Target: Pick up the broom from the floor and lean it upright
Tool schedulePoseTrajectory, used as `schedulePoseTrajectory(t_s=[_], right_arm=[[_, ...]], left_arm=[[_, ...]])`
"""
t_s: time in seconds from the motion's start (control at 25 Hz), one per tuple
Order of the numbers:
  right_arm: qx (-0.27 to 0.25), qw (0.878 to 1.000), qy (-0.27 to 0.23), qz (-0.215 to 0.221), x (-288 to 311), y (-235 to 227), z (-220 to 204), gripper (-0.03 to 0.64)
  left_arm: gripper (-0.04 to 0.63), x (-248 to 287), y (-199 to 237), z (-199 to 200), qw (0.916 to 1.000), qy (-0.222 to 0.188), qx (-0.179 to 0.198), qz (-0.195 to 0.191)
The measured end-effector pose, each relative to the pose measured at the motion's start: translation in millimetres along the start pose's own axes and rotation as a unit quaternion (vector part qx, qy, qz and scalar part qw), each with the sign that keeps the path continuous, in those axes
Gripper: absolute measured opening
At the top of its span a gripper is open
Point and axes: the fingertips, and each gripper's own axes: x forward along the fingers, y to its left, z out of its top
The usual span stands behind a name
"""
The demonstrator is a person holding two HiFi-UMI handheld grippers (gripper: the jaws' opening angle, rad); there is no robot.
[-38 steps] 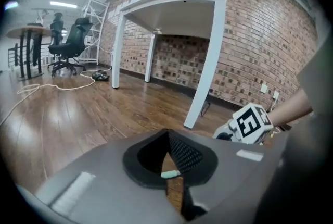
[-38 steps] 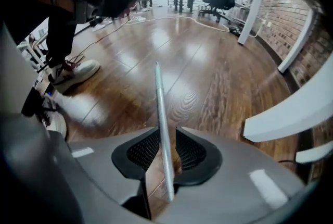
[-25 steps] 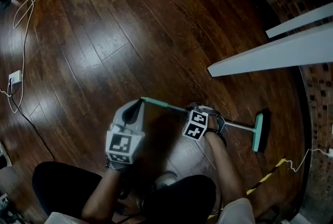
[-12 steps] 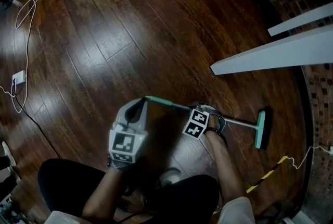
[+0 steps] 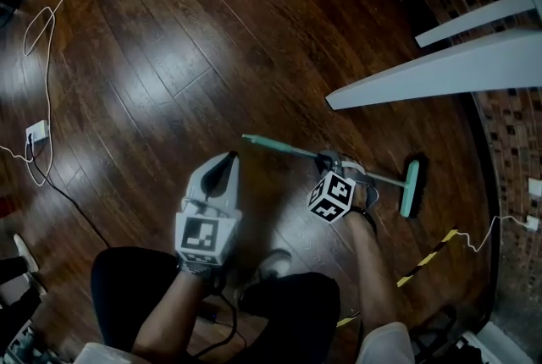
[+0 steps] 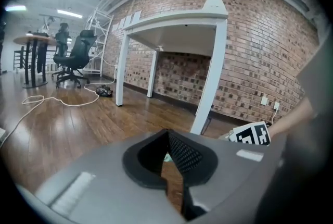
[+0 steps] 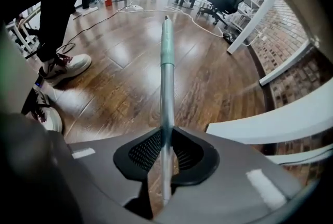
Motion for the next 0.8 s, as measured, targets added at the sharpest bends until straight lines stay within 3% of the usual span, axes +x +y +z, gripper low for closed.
schedulePoseTrajectory(t_s=[0.24, 0.4, 0.6, 0.8], right_arm=[[0.068, 0.995, -0.026, -0.065, -87.9, -38.3, -7.4, 0.086], [0.134, 0.985, -0.042, -0.1, -148.1, -66.6, -18.3, 0.086], [0.229, 0.962, -0.059, -0.137, -218.9, -101.1, -33.7, 0.087], [0.323, 0.927, -0.065, -0.177, -280.5, -128.4, -62.3, 0.089]], left_arm=[[0.002, -40.4, -19.3, 93.8, 0.9998, -0.013, -0.015, -0.009], [0.002, -60.0, -35.1, 147.4, 0.9997, -0.012, -0.009, -0.02], [0.002, -78.5, -56.4, 209.8, 0.999, -0.004, -0.004, -0.044], [0.002, -85.9, -85.6, 279.5, 0.9951, -0.02, 0.017, -0.095]])
